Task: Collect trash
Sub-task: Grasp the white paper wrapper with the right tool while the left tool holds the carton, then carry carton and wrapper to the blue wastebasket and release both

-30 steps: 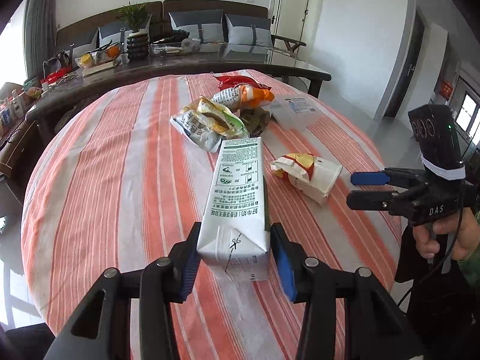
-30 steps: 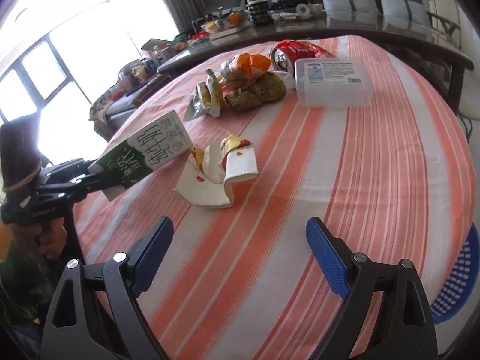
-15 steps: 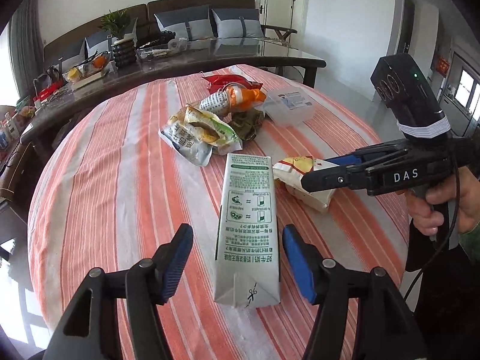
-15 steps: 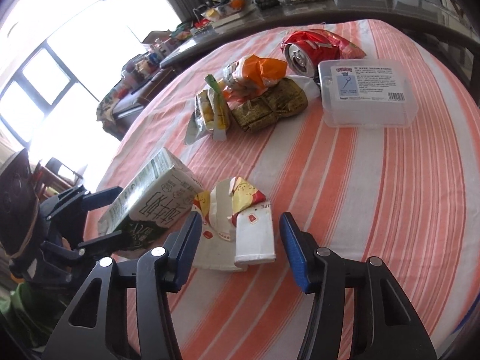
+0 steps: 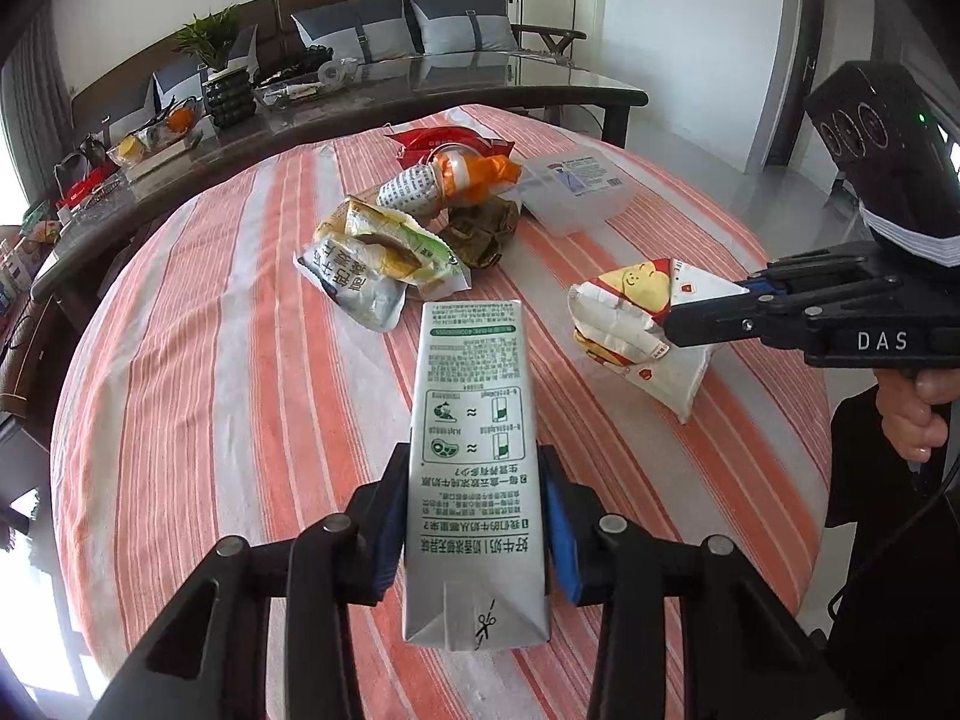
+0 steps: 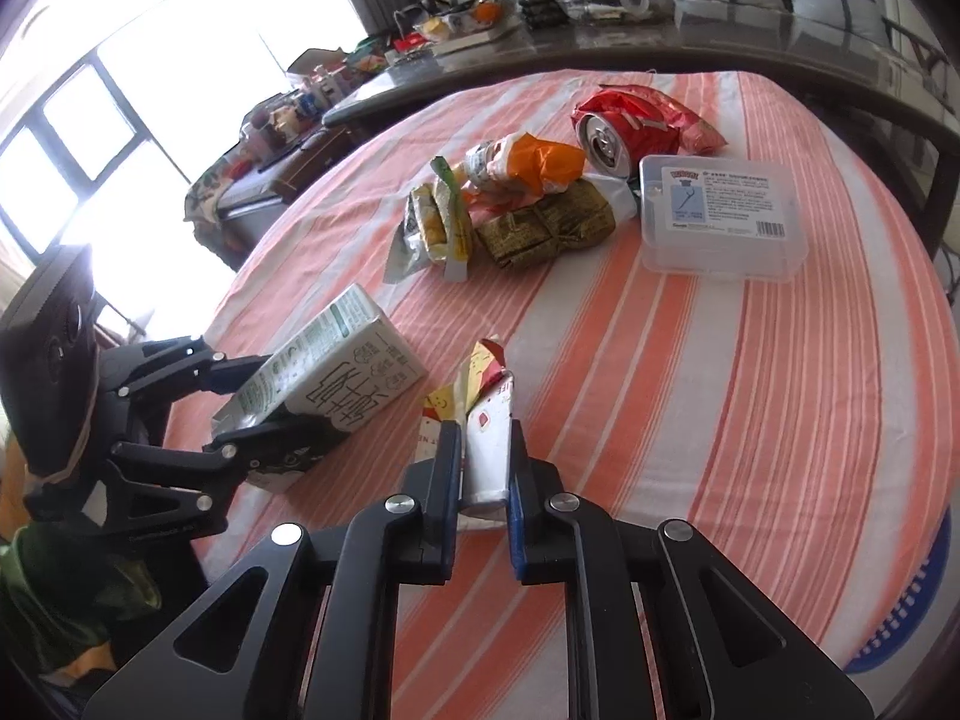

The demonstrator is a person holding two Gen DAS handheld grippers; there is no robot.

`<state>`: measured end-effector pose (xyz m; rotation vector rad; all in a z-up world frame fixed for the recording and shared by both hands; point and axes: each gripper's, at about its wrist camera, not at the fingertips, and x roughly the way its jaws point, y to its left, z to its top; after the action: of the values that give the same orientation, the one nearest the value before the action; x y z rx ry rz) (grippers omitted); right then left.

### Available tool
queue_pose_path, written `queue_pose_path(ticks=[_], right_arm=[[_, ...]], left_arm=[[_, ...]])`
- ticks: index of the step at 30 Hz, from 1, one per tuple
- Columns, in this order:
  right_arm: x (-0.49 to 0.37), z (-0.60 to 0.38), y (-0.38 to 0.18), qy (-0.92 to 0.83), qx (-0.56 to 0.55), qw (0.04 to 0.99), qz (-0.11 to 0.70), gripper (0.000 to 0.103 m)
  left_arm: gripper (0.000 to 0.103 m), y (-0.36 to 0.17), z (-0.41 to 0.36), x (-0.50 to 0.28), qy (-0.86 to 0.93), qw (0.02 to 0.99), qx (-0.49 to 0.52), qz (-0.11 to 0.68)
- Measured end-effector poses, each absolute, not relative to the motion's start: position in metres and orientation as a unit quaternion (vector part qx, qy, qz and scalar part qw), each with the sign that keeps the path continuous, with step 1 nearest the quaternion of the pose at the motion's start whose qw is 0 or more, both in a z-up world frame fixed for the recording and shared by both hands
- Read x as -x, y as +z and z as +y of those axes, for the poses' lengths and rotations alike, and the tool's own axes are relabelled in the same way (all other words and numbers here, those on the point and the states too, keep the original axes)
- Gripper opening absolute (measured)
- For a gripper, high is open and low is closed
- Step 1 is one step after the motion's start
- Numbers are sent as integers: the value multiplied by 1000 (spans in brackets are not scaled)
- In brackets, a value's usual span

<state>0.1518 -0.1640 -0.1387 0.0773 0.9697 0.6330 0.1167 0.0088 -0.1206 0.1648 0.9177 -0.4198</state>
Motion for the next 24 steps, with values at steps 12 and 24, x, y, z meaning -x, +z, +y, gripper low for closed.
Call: queue_pose_path(ticks=[12, 24], right_arm=[[-134, -201, -126, 255, -35, 869, 424, 12], [-131, -233, -121, 226, -46, 883, 409, 12]], left_arm=[[40, -101, -3, -120, -198, 883, -7, 424], [40, -94, -47, -129, -214, 882, -13, 419]])
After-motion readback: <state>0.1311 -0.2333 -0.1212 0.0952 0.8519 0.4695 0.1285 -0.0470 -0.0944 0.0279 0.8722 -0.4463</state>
